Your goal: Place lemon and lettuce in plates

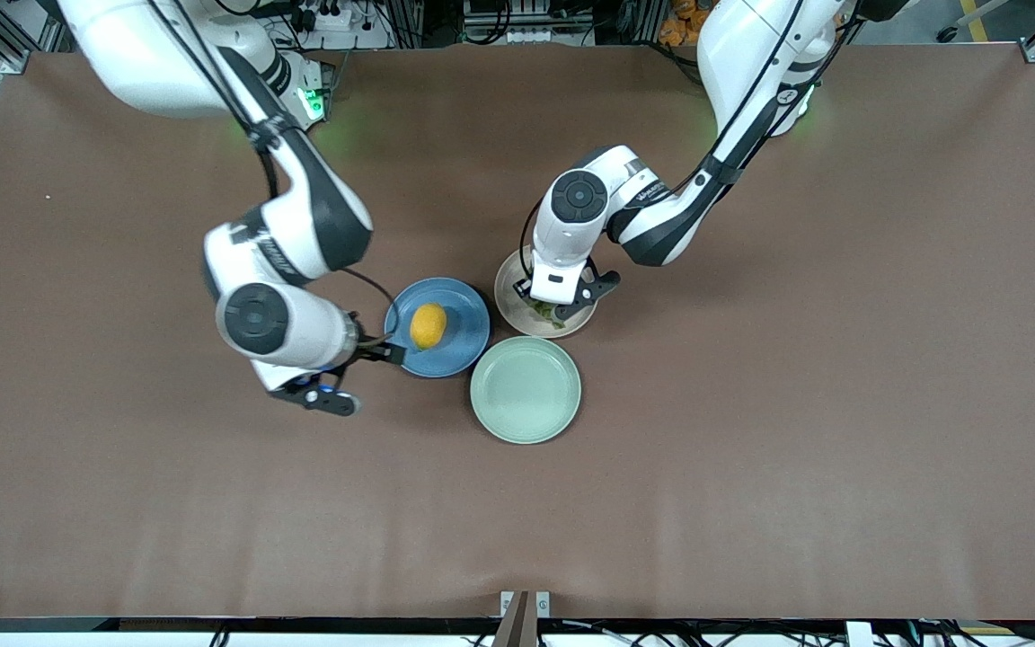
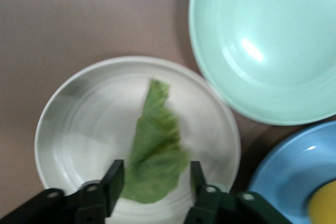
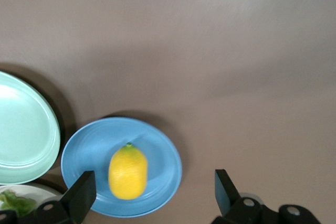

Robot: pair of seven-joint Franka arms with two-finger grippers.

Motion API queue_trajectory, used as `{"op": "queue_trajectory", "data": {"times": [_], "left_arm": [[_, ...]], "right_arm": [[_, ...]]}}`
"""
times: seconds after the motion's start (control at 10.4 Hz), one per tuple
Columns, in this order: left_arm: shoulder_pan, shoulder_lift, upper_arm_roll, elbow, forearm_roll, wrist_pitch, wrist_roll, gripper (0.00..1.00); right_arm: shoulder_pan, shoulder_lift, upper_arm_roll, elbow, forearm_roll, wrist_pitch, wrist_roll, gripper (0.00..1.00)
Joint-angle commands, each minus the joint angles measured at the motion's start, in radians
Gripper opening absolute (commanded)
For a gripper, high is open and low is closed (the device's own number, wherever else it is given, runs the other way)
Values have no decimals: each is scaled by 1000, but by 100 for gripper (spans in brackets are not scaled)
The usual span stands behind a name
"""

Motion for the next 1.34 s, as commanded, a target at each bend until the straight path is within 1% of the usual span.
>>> {"op": "queue_trajectory", "data": {"times": [0.0,0.1,0.19,0.29,0.38,0.48,0.57,0.77,0.86,0.96,1.05,1.15,1.24], "left_arm": [[13,-54,43,108,79,-147,14,100],[29,-68,43,192,113,-281,81,100],[47,-80,43,258,113,-382,163,100],[77,-112,43,289,113,-434,238,100],[117,-158,42,290,110,-444,314,100],[151,-190,42,290,109,-459,387,100],[180,-226,42,291,100,-471,453,100],[254,-290,36,291,90,-523,578,100],[288,-325,37,291,83,-539,637,100],[344,-354,37,290,24,-542,694,100],[407,-367,36,291,-56,-544,773,100],[455,-381,36,290,-90,-544,848,100],[481,-407,39,288,-92,-551,887,100]], "right_arm": [[-107,-149,10,-17,-14,-91,-229,100],[-164,-218,10,-17,-11,-160,-316,100],[-215,-284,11,-18,-2,-234,-347,100],[-238,-347,8,-18,-3,-286,-352,100],[-265,-399,10,-18,-3,-324,-355,100],[-269,-448,10,-21,-2,-363,-353,100],[-273,-488,7,-29,-2,-374,-343,100],[-305,-496,8,-26,0,-380,-343,100],[-316,-498,7,-20,0,-410,-341,100],[-330,-499,4,-3,1,-452,-350,100],[-351,-499,1,37,1,-481,-353,100],[-388,-493,2,58,0,-480,-353,100],[-422,-488,2,71,12,-475,-353,100]]}}
